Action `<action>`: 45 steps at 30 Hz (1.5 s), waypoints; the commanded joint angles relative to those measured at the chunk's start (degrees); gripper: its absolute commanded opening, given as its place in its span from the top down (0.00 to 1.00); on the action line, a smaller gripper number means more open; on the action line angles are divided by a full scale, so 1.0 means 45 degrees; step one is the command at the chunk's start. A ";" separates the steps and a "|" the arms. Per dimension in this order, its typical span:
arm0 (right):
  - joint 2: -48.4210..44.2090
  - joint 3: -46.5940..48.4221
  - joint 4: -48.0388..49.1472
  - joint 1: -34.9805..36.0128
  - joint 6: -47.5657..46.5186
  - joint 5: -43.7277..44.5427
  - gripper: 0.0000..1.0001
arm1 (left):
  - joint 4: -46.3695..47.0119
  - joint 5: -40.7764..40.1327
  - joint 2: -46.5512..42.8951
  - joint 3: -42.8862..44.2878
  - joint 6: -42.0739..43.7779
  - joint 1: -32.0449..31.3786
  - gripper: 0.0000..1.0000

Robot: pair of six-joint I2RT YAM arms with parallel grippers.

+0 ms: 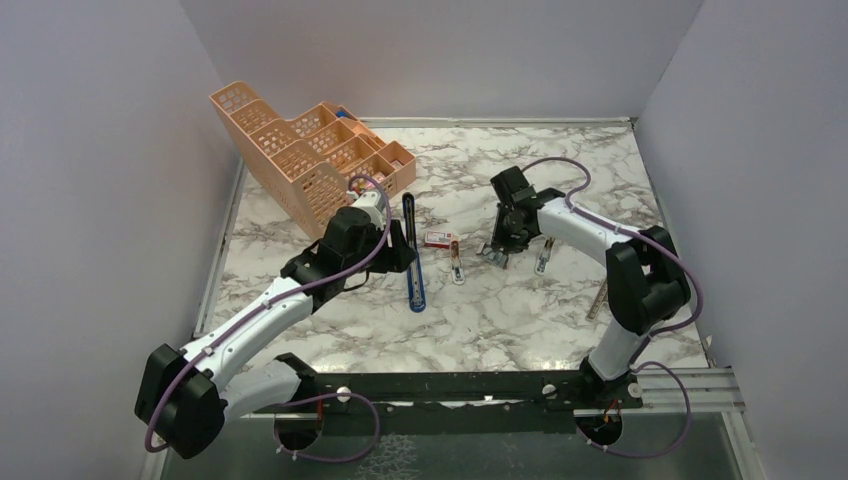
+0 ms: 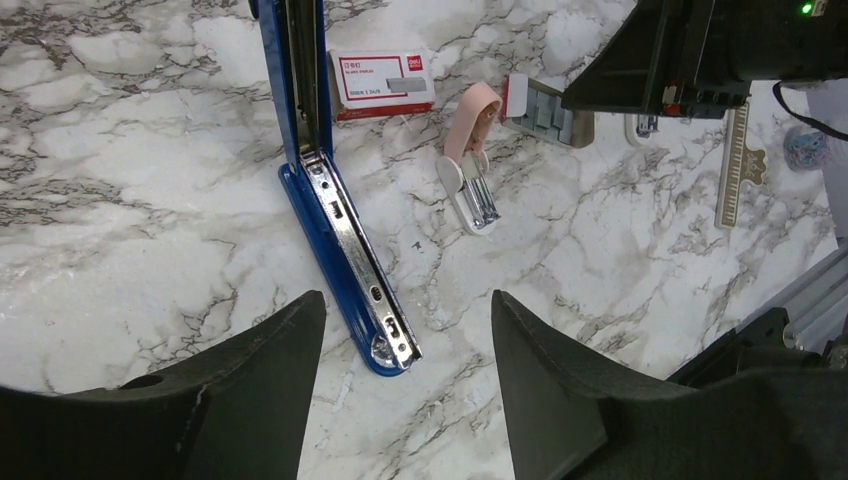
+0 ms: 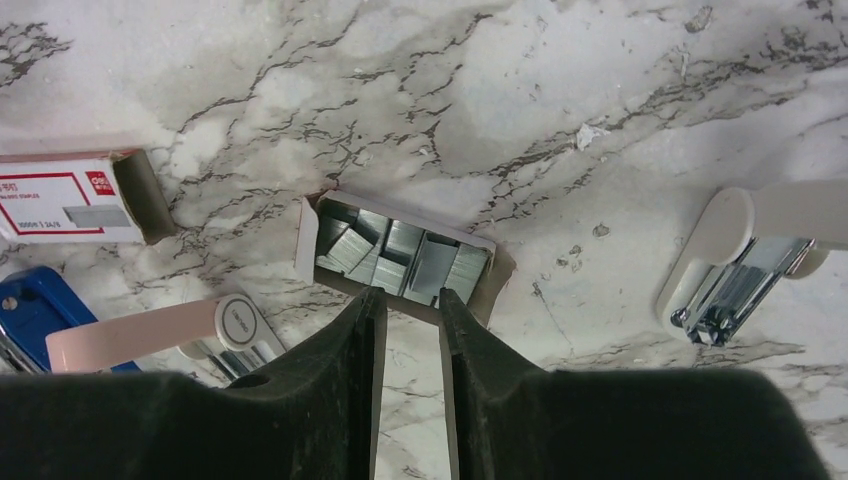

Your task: Load the staples into the stapler

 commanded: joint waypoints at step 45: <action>0.1227 0.0004 -0.0079 0.0474 0.3019 0.2393 0.68 | -0.0369 -0.0802 -0.0525 0.0226 0.0189 0.0064 0.35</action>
